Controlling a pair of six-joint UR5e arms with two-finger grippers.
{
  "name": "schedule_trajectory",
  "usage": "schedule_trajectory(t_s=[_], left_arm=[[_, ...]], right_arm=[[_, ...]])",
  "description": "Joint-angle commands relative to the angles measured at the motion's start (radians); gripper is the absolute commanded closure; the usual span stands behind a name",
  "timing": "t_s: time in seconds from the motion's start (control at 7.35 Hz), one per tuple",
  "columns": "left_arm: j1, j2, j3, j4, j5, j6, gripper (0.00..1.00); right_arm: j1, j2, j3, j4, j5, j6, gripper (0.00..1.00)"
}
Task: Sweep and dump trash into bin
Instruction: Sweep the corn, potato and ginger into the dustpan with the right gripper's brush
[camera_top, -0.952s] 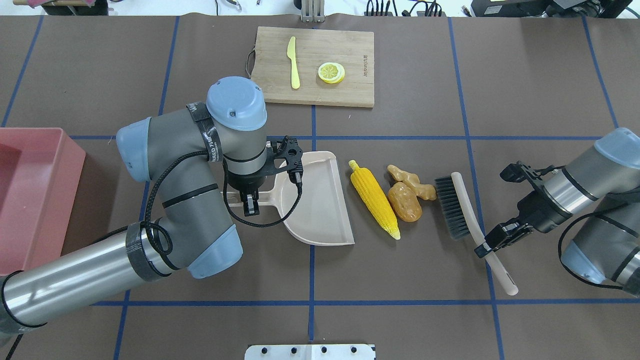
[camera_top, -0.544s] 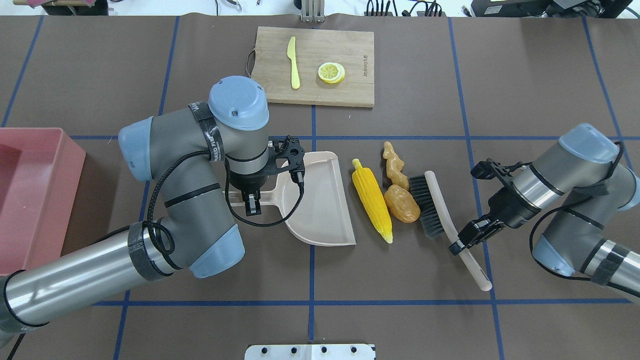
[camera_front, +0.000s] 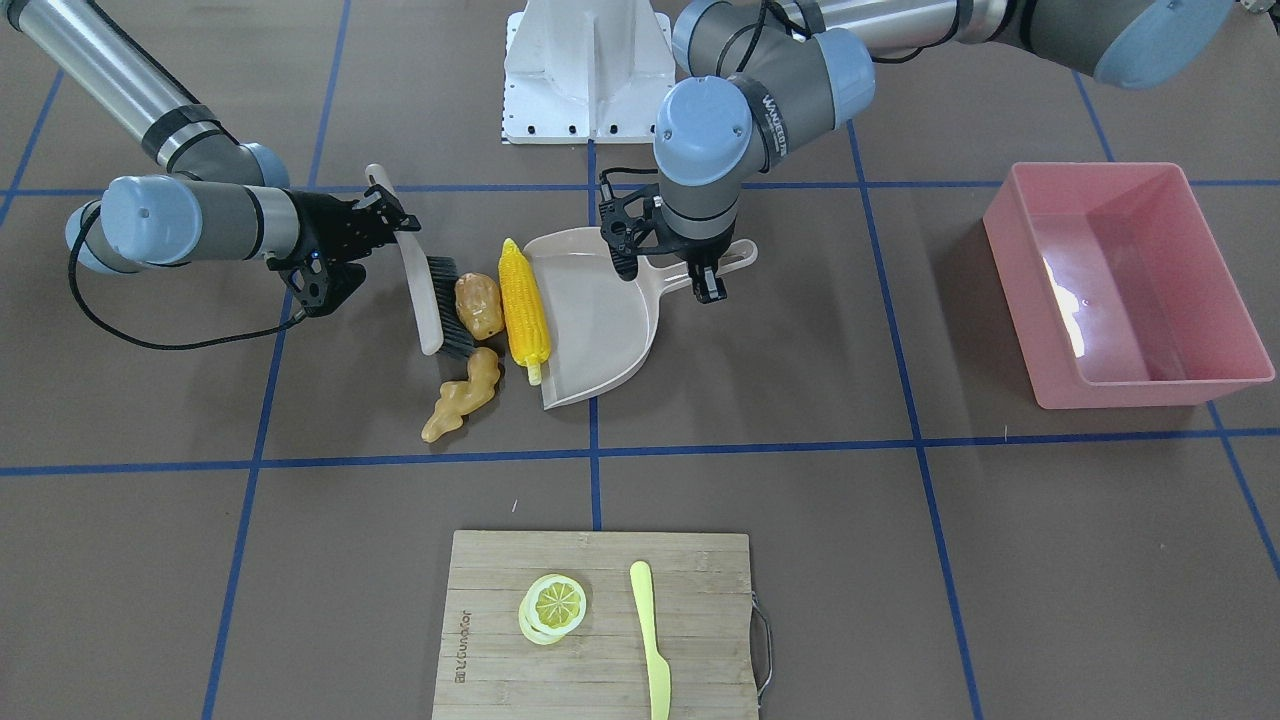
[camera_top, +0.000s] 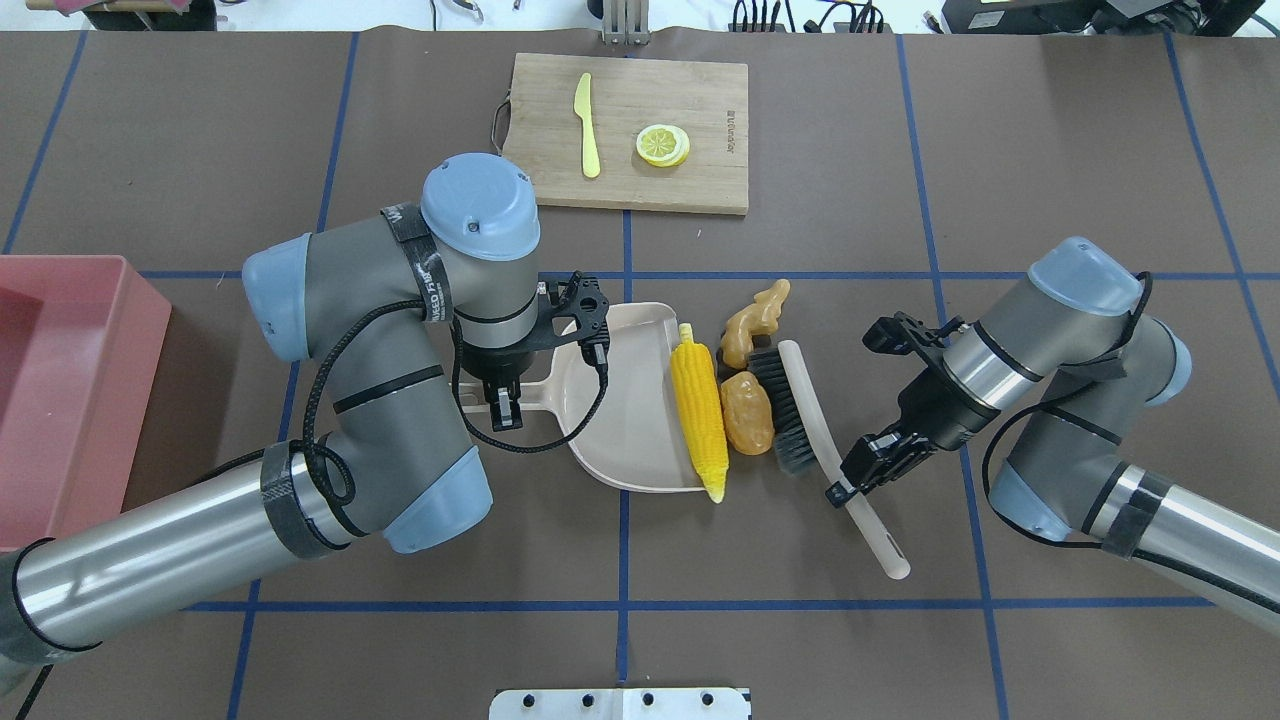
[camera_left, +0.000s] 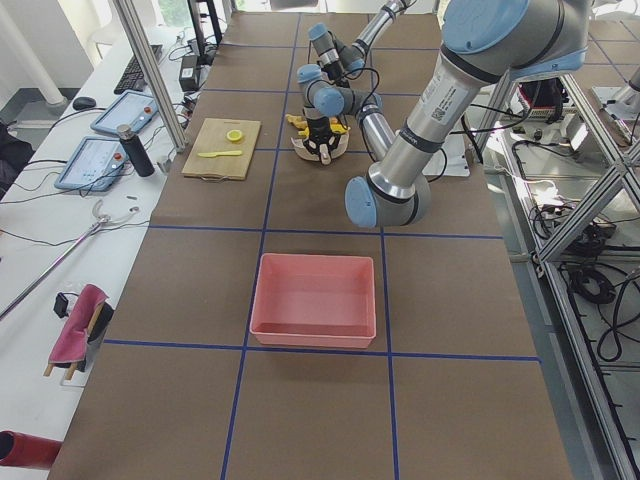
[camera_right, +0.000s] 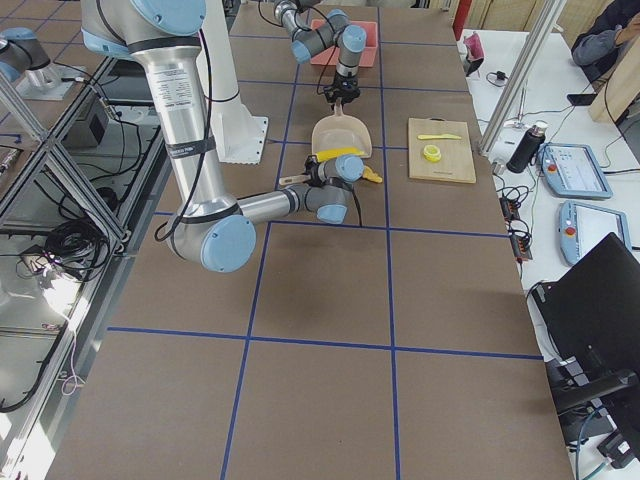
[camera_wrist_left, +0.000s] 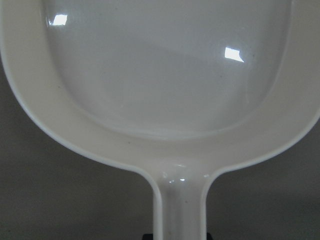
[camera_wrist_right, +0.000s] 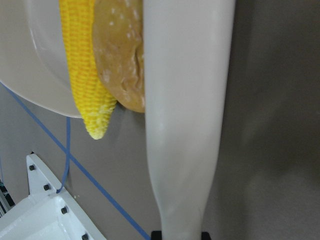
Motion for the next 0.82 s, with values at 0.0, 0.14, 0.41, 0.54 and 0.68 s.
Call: schedule_trajectory(t_s=[0.0, 0.14, 0.41, 0.54, 0.68], left_arm=[[0.000, -0.001, 0.002, 0.000, -0.001, 0.001, 1.00], [0.000, -0.001, 0.004, 0.000, 0.001, 0.001, 1.00], [0.000, -0.001, 0.008, -0.002, 0.001, 0.001, 1.00], [0.000, 0.001, 0.010, -0.002, -0.001, 0.001, 1.00], [0.000, 0.001, 0.010, -0.003, -0.002, 0.003, 1.00]], right_arm=[[-0.046, 0.069, 0.000, -0.002, -0.041, 0.099, 1.00], [-0.078, 0.097, 0.000, -0.002, -0.090, 0.125, 1.00], [-0.130, 0.151, 0.000, -0.003, -0.152, 0.208, 1.00], [-0.152, 0.167, 0.002, -0.003, -0.182, 0.238, 1.00], [-0.153, 0.178, 0.002, -0.017, -0.184, 0.243, 1.00]])
